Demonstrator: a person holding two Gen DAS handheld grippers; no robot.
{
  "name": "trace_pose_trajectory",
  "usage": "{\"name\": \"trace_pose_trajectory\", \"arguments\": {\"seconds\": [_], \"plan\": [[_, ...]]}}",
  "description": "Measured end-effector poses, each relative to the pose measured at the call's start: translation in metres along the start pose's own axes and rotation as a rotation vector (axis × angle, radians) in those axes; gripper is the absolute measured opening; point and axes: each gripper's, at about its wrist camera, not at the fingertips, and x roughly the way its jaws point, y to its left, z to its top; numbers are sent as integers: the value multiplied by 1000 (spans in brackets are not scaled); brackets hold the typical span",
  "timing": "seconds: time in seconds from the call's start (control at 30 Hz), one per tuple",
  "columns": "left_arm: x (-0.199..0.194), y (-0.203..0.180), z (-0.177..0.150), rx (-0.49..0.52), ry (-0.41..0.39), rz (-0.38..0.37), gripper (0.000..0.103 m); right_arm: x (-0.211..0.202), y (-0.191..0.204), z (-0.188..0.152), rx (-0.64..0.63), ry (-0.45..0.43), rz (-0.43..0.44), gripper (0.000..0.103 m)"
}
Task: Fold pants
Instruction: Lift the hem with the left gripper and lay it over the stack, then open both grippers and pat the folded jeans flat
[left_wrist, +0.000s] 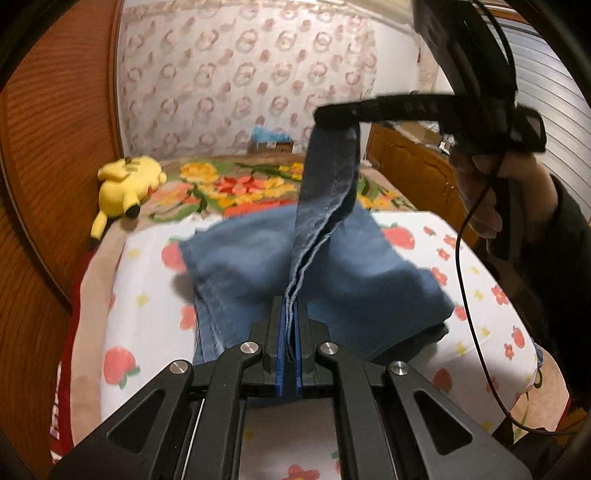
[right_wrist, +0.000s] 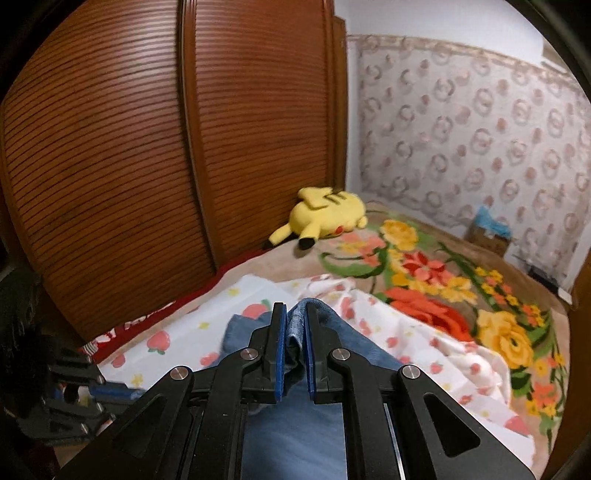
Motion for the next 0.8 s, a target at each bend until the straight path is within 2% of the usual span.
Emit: {"name": "trace_pose_trajectory", "arguments": {"seconds": [0.2,0.23,0.27,0.37,0.43,0.57,0.67,0.7,0.73,0.77,0.8], "plan": [[29,17,-23,-41,89,-7,5,45,-7,9,-26,80,14,9],[32,19,-25,-47,97,-10,5,50,-10,10,-23,89,13,11],[35,20,-27,-53,104,-14,5,54,-11,12,-20,95,9,17],[41,23,-30,-57,124,-9,5,52,-19,15,-11,80,-18,30],[43,24,-31,-60,133,-3,9,46,-21,16,5,63,-48,35],[44,29,-25,-64,131,27,10,30,-32,10,23,47,-79,36],[41,32,-19,-60,116,49,26,17,-40,-2,30,51,-90,36],[41,33,-17,-58,109,52,40,11,-41,-8,32,54,-97,36],[39,35,-14,-58,96,52,49,5,-38,-16,36,58,-101,36],[39,36,-12,-57,89,52,50,2,-39,-20,42,62,-104,36],[41,38,-9,-57,88,55,56,-3,-35,-25,49,63,-107,36]]}}
